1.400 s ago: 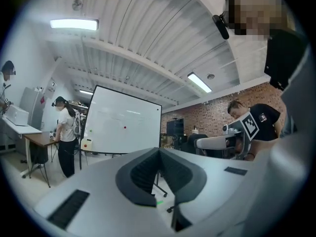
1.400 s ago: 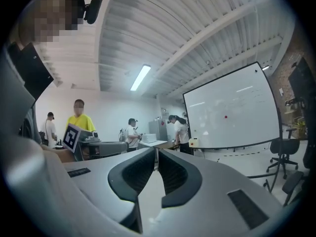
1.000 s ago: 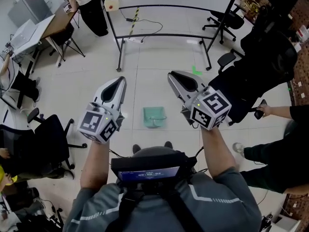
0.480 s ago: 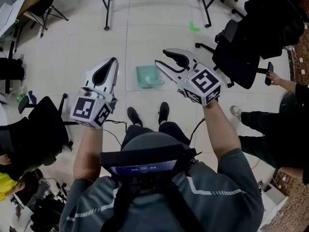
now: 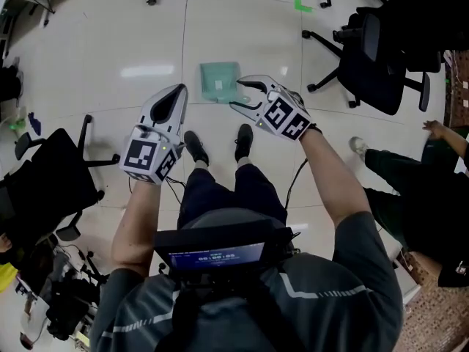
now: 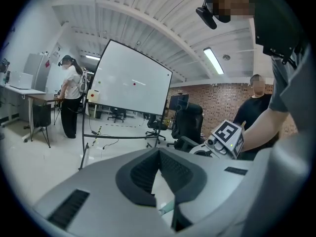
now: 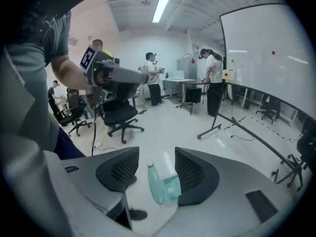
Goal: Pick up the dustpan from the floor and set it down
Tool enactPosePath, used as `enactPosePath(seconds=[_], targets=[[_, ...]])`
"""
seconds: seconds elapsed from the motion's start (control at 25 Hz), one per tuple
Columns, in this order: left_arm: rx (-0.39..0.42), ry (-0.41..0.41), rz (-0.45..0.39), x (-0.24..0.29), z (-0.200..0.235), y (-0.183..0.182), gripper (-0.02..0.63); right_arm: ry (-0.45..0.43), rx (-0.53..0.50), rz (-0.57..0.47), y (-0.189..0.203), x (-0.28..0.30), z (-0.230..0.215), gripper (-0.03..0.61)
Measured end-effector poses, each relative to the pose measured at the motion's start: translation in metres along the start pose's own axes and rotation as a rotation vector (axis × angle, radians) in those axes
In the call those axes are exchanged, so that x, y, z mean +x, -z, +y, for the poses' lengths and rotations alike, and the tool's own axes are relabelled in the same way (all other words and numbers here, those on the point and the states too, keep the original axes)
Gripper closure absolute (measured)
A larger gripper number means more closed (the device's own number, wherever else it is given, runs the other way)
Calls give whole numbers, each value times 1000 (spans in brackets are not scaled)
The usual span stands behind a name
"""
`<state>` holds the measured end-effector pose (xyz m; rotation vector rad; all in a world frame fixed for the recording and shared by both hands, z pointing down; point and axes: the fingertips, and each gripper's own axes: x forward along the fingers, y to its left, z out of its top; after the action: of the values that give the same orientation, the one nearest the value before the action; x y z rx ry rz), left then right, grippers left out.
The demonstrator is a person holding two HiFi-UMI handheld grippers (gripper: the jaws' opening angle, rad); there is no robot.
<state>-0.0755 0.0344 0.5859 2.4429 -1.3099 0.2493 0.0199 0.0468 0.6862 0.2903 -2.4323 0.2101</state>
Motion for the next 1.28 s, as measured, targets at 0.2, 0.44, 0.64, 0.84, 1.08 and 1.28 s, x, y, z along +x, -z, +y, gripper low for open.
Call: enactPosePath(seconds=[0.2,0.44,0.64,0.84,1.08,1.28], targets=[[-14,-9,34,25,26,64,580,-77,-55,115,67,66,1,333],[-19,-9,64,52,36,116,580,-103,-87,166,112,105,-8,333],[-36,-11,90,59,36,139,580,-122,-124,208,126,121,-7,333],[-48,-5,103,66,36,148,580,-137,-156,254,141,132,-8,336],[-53,1,104,67,36,151,580,-106,-183,247,141,145,-14,411],[-45,-1,91,51,38,146,580,-91,-204,218,130,149,-6,417]])
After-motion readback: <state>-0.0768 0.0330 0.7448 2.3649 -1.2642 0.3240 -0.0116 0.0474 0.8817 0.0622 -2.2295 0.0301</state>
